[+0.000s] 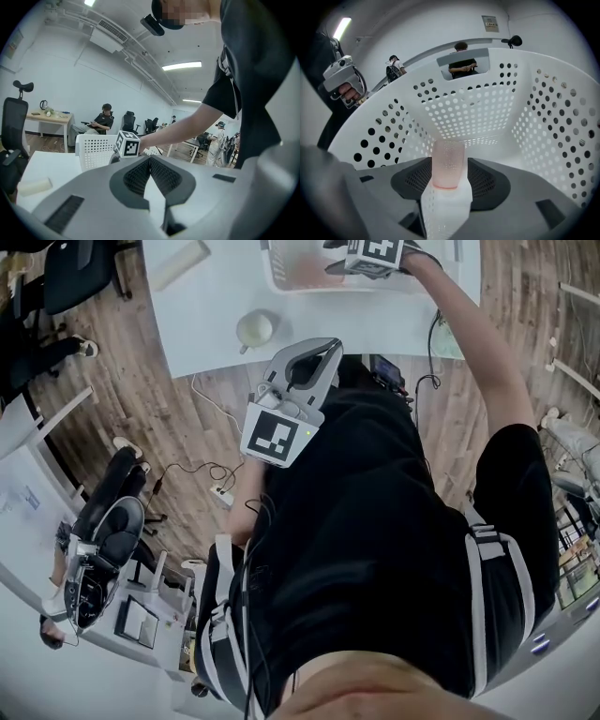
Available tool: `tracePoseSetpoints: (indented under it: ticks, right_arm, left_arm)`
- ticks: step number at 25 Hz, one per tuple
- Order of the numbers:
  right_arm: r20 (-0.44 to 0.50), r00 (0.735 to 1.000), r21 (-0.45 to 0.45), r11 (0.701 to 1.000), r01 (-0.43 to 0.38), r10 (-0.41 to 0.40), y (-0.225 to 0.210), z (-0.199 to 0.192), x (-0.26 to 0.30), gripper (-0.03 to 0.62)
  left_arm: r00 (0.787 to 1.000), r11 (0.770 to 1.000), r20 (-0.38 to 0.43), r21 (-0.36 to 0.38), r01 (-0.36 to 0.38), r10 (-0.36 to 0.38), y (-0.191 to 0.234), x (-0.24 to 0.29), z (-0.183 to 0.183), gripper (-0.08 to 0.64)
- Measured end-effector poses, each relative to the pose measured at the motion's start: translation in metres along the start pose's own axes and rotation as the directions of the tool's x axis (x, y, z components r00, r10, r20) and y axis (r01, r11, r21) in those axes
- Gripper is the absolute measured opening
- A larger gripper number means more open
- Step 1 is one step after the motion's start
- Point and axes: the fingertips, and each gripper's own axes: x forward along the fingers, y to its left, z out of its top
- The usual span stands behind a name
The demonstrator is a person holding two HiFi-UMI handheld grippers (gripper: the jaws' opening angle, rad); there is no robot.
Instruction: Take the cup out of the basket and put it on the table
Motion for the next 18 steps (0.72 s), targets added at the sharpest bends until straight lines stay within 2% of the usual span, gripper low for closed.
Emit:
tracePoseSetpoints:
  ticks: [5, 10, 18]
  right_arm:
    - [-0.024, 0.999, 0.053, 0.998, -0.036, 0.038, -0.005, -0.019, 0.025, 0.249]
    - [-0.051, 0.997, 0.057, 0.997, -0.057, 0.06, -0.003, -0.03, 0.042, 0.251]
    - [-0.038, 0.995, 0.091, 0.992, -0.085, 0.088, -0.004, -0.028, 0.06, 0.264]
  left_arm:
    - [1.0, 1.0, 0.0, 0.009, 0.001, -0.001, 0.006, 0.0, 0.0, 0.021]
    - [1.0, 1.0, -0.008, -0.007, -0.01, 0.01, 0.006, 0.0, -0.002, 0.021]
    - [1.0, 1.0, 0.003, -0.017, -0.02, 0.02, 0.013, -0.004, 0.003, 0.021]
